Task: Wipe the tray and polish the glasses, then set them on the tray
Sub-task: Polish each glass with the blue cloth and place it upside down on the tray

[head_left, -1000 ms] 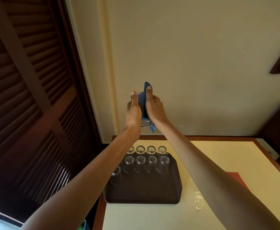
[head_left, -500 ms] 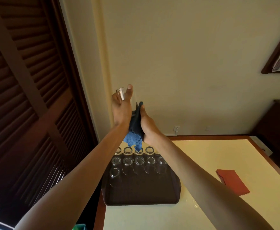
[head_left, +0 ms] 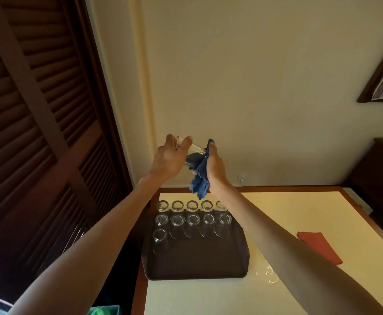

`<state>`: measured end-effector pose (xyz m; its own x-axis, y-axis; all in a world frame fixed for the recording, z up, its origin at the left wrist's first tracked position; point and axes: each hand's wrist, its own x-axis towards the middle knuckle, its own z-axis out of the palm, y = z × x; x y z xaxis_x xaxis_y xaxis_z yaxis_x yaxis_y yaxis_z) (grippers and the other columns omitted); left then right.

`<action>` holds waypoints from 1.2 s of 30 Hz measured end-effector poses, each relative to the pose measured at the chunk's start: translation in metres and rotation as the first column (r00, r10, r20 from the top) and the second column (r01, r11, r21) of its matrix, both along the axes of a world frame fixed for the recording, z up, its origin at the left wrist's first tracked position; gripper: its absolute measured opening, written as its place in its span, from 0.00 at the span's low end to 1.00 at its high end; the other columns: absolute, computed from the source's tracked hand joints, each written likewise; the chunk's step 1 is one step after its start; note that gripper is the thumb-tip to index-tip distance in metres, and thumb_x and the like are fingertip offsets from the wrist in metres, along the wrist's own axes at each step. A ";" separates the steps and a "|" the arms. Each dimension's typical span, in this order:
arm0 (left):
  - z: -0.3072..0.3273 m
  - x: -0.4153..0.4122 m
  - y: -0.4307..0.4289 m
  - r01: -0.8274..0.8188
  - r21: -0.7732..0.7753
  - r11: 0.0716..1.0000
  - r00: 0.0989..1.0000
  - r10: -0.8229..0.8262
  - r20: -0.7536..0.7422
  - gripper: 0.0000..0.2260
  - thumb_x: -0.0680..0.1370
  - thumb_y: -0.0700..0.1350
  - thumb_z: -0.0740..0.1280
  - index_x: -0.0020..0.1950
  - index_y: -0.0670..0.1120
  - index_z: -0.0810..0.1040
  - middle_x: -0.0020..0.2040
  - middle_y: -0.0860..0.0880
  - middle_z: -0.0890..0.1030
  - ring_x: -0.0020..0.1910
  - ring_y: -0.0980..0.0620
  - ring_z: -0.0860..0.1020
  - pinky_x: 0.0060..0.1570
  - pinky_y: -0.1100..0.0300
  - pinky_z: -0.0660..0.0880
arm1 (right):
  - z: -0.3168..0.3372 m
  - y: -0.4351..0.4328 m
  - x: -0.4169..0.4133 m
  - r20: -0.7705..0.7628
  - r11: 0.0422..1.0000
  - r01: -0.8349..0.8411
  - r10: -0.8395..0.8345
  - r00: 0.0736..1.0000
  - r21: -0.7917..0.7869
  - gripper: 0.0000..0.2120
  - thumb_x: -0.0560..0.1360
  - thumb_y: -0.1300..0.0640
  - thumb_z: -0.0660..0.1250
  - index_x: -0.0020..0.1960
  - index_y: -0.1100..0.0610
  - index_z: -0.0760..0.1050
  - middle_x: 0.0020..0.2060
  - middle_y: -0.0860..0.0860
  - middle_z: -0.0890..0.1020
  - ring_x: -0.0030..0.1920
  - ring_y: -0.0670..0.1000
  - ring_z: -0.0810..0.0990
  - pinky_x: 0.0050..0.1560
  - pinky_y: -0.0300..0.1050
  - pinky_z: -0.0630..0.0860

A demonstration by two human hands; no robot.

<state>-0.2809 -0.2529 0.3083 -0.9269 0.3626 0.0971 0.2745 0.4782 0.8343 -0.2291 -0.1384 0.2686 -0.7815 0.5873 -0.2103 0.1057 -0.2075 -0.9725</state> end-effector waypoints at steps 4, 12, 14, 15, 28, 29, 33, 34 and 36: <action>-0.002 0.008 0.003 -0.030 -0.115 0.993 0.999 0.032 0.022 0.26 0.85 0.62 0.53 0.70 0.42 0.71 0.61 0.38 0.78 0.58 0.37 0.77 0.57 0.48 0.72 | -0.003 -0.004 0.010 -0.153 0.962 0.107 -0.070 0.986 0.249 0.30 0.86 0.46 0.49 0.44 0.67 0.78 0.33 0.57 0.81 0.35 0.52 0.79 0.38 0.43 0.74; -0.032 0.007 -0.011 0.043 0.038 0.998 0.831 -0.015 -0.556 0.20 0.82 0.63 0.55 0.50 0.46 0.68 0.30 0.51 0.74 0.30 0.48 0.75 0.34 0.53 0.71 | 0.015 0.018 0.017 0.182 0.930 -0.355 0.367 0.912 -0.099 0.25 0.83 0.42 0.50 0.51 0.64 0.70 0.29 0.59 0.76 0.20 0.51 0.67 0.20 0.38 0.65; -0.034 0.009 -0.008 0.014 0.069 0.998 0.899 0.017 -0.437 0.21 0.81 0.63 0.55 0.51 0.45 0.70 0.34 0.48 0.77 0.34 0.45 0.78 0.36 0.53 0.72 | 0.014 0.011 0.023 0.159 0.951 -0.307 0.296 0.942 0.045 0.26 0.84 0.42 0.49 0.46 0.62 0.71 0.30 0.57 0.77 0.24 0.51 0.71 0.24 0.40 0.68; -0.032 0.009 -0.004 -0.007 0.080 0.997 0.950 0.031 -0.310 0.22 0.80 0.63 0.53 0.52 0.45 0.72 0.39 0.46 0.79 0.39 0.43 0.79 0.38 0.52 0.72 | 0.012 0.007 0.026 0.116 0.955 -0.237 0.219 0.969 0.177 0.26 0.85 0.42 0.48 0.43 0.59 0.73 0.31 0.55 0.79 0.27 0.51 0.74 0.28 0.40 0.71; -0.045 0.011 -0.013 0.025 0.103 0.994 0.863 0.031 -0.504 0.18 0.83 0.61 0.56 0.49 0.46 0.70 0.32 0.49 0.75 0.31 0.45 0.76 0.34 0.51 0.73 | 0.016 0.011 0.029 0.242 0.927 -0.376 0.365 0.899 -0.003 0.25 0.84 0.44 0.47 0.49 0.64 0.69 0.26 0.57 0.74 0.21 0.50 0.66 0.21 0.39 0.64; -0.043 0.013 -0.011 0.001 0.106 0.994 0.902 0.044 -0.428 0.19 0.82 0.61 0.55 0.50 0.46 0.71 0.34 0.49 0.76 0.35 0.45 0.77 0.37 0.51 0.73 | 0.014 0.008 0.030 0.224 0.937 -0.333 0.305 0.926 0.103 0.27 0.84 0.43 0.46 0.46 0.64 0.71 0.27 0.56 0.75 0.23 0.51 0.69 0.23 0.40 0.66; -0.030 0.011 -0.004 -0.071 0.125 0.990 0.996 0.063 0.066 0.28 0.76 0.65 0.52 0.55 0.44 0.75 0.51 0.42 0.81 0.52 0.40 0.79 0.53 0.46 0.75 | 0.008 -0.001 0.030 0.033 0.798 -0.089 0.086 0.996 0.596 0.31 0.85 0.44 0.43 0.42 0.64 0.74 0.32 0.56 0.80 0.31 0.49 0.79 0.33 0.41 0.75; -0.028 0.012 -0.004 -0.079 0.123 0.989 0.996 0.074 0.044 0.28 0.76 0.66 0.52 0.54 0.44 0.75 0.50 0.43 0.81 0.52 0.40 0.79 0.52 0.46 0.75 | 0.008 -0.001 0.029 -0.002 0.805 -0.059 0.075 0.997 0.591 0.29 0.86 0.46 0.44 0.40 0.62 0.73 0.31 0.55 0.79 0.29 0.44 0.78 0.30 0.37 0.74; -0.026 0.014 -0.007 -0.099 0.141 0.985 0.985 0.117 -0.128 0.25 0.78 0.66 0.52 0.50 0.45 0.73 0.42 0.46 0.79 0.46 0.42 0.79 0.46 0.48 0.75 | 0.016 -0.002 0.029 0.017 0.866 -0.088 0.092 0.996 0.493 0.27 0.86 0.47 0.46 0.37 0.58 0.71 0.29 0.54 0.77 0.26 0.44 0.75 0.27 0.34 0.70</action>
<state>-0.2671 -0.2601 0.2826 -0.9348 0.2365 0.2651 0.3421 0.3977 0.8513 -0.2005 -0.1402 0.2845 -0.8364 0.5401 0.0934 0.0938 0.3089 -0.9465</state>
